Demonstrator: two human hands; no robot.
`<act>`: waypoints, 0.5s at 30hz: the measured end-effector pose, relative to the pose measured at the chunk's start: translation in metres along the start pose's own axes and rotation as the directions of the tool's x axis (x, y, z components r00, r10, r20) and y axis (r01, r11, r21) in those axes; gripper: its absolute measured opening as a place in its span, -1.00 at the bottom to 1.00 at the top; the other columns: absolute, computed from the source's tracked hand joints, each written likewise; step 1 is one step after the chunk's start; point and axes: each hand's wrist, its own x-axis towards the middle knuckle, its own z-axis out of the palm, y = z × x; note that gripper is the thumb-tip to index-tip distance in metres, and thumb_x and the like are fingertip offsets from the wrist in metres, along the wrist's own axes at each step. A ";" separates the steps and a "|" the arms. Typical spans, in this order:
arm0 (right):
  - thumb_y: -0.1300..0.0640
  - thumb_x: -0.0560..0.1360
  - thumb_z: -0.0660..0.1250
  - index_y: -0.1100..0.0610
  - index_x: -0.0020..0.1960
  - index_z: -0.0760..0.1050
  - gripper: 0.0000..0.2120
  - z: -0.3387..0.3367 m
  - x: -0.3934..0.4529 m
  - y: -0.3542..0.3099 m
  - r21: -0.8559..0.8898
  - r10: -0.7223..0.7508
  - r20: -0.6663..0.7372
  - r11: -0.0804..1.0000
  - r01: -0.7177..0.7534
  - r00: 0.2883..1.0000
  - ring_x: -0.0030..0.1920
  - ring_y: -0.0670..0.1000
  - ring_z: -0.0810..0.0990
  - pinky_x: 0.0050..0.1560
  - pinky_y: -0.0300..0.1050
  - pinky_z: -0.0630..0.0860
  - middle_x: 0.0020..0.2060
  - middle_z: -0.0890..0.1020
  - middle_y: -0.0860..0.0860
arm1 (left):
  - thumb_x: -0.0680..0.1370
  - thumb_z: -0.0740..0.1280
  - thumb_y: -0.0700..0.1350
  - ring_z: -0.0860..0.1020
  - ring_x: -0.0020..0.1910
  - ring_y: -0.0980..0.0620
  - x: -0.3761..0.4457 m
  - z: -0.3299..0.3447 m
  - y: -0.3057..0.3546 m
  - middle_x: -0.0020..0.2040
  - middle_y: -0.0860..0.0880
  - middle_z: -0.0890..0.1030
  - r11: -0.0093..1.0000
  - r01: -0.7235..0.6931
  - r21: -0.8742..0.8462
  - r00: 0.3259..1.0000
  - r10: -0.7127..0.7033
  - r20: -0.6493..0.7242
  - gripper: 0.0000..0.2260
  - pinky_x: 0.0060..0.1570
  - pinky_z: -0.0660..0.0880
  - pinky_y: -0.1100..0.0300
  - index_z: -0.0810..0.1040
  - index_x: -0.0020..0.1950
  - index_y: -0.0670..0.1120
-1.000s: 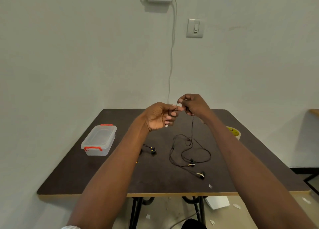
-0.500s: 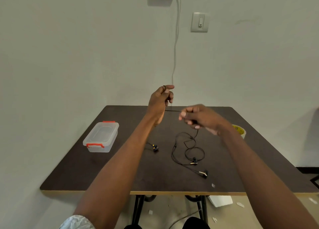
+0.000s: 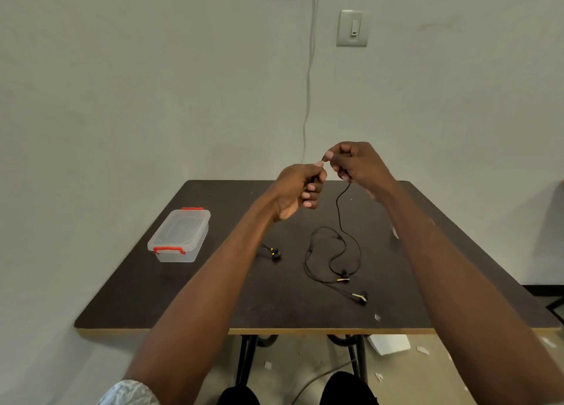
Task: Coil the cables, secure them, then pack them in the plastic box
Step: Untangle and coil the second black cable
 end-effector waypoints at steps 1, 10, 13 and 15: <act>0.14 0.58 0.33 0.31 -0.05 0.59 -0.78 0.003 0.000 0.004 0.017 0.002 -0.012 1.000 -0.001 1.000 -0.53 -0.09 0.32 -0.48 -0.30 0.29 -0.40 0.46 0.04 | 0.65 0.13 -0.06 0.14 -0.51 0.10 -0.001 -0.001 0.002 -0.43 0.01 0.22 0.996 -0.015 -0.087 0.999 0.018 0.029 -0.73 -0.48 0.13 0.22 0.42 -0.20 -0.12; 0.05 0.60 0.30 0.24 0.00 0.62 -0.74 0.028 -0.032 0.037 -0.084 0.232 0.428 0.972 -0.218 0.873 -0.48 -0.05 0.27 -0.44 -0.21 0.22 -0.41 0.45 0.02 | 0.67 0.07 -0.23 0.43 -0.39 0.10 0.015 -0.012 0.016 -0.32 -0.01 0.51 0.864 -0.494 -0.095 0.802 0.410 -0.434 -0.81 -0.38 0.33 0.27 0.45 0.16 -0.16; 0.10 0.61 0.27 0.24 -0.05 0.59 -0.78 0.013 -0.036 0.019 0.019 0.160 0.504 0.980 -0.196 0.849 -0.50 -0.08 0.24 -0.50 -0.27 0.17 -0.43 0.42 0.00 | 0.67 0.03 -0.23 0.50 -0.33 0.13 0.018 -0.026 0.000 -0.22 -0.04 0.56 0.860 -0.373 0.348 0.766 0.497 -0.408 -0.79 -0.24 0.42 0.36 0.41 0.20 -0.16; 0.14 0.60 0.27 0.22 -0.07 0.57 -0.82 -0.004 -0.030 0.000 0.157 0.072 0.422 0.976 -0.151 0.904 -0.50 -0.08 0.23 -0.49 -0.25 0.13 -0.43 0.41 -0.01 | 0.67 0.03 -0.23 0.49 -0.35 0.12 0.018 -0.029 -0.012 -0.23 -0.05 0.56 0.838 -0.301 0.455 0.823 0.469 -0.320 -0.78 -0.20 0.44 0.33 0.41 0.21 -0.19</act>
